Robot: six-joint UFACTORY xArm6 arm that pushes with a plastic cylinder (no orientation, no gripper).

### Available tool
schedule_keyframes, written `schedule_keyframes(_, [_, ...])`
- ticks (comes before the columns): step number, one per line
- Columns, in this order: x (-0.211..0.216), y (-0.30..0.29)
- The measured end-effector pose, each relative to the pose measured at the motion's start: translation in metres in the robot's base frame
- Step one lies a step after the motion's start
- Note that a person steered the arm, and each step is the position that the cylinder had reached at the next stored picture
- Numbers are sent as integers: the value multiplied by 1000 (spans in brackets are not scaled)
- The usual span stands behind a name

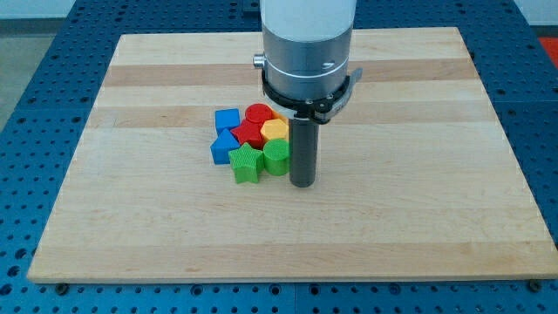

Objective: Place the arm left to triangle

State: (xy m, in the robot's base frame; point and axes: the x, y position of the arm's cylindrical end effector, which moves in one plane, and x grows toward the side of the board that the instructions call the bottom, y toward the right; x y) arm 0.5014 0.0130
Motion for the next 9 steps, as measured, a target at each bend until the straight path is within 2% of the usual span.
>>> schedule_keyframes(1, [9, 60])
schedule_keyframes(2, [13, 78])
schedule_keyframes(3, [28, 34])
schedule_keyframes(5, [35, 19])
schedule_keyframes(6, [35, -20])
schedule_keyframes(7, [36, -21])
schedule_keyframes(9, [65, -81])
